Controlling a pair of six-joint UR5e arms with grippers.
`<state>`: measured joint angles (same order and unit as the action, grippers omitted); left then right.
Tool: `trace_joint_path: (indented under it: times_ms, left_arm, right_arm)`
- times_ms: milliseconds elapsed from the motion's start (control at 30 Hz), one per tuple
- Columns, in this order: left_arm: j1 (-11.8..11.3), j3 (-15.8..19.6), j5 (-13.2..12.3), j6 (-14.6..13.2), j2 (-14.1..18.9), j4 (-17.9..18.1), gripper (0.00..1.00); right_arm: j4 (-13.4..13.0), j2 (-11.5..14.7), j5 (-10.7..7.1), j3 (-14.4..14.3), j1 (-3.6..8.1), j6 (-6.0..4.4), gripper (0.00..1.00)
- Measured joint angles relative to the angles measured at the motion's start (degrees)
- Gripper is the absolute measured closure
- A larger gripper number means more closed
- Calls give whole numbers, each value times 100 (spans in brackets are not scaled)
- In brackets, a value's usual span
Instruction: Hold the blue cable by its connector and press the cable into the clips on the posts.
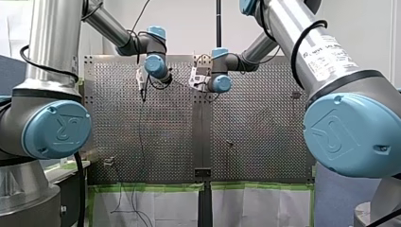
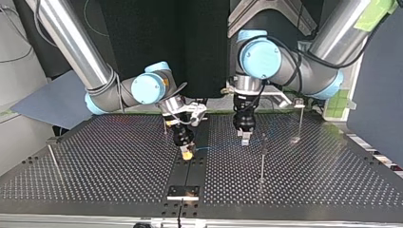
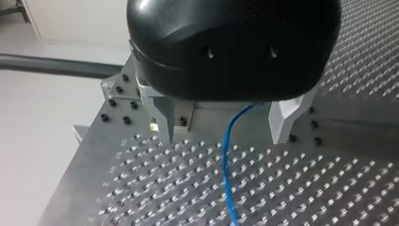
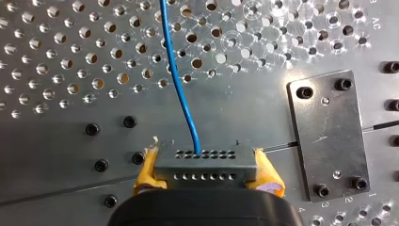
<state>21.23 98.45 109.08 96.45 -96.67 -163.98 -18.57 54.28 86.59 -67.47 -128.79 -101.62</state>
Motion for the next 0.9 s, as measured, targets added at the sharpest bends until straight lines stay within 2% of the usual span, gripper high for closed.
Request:
trace_joint_path:
  times_ms: [267, 900]
  left_arm:
    - [-53, -364, 184, 46, -53, -85, 0]
    - [-102, -413, 80, 57, -392, -167, 0]
  right_arm:
    - [-4, -1, 3, 1, 2, 0, 100]
    - [0, -2, 4, 5, 6, -1, 100]
